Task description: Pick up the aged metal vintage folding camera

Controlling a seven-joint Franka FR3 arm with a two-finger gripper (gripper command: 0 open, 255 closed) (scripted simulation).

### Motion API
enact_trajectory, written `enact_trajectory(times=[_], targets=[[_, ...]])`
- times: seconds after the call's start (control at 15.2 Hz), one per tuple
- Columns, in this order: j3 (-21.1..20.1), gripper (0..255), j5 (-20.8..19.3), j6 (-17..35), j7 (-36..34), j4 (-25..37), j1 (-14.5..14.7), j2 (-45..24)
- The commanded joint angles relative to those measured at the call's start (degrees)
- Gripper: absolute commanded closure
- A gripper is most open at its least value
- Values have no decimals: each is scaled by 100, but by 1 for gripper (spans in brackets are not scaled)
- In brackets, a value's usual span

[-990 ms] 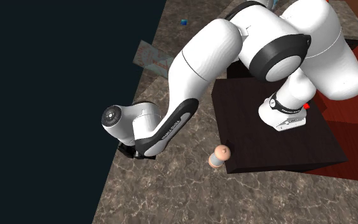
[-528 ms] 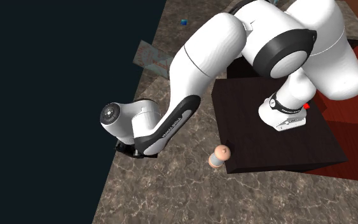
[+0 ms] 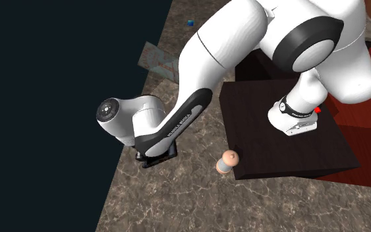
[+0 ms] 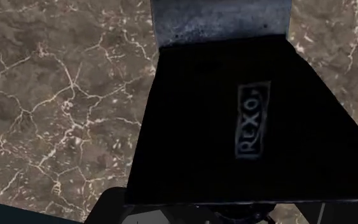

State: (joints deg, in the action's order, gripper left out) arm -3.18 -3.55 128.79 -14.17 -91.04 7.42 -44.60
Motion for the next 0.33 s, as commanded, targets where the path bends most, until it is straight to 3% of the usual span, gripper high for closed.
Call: enact_trajectory(times=[0.0,0.26], targets=[[-4,255,5,-73,4,-40,-6,125],[-10,255,12,-172,8,-57,-9,241]])
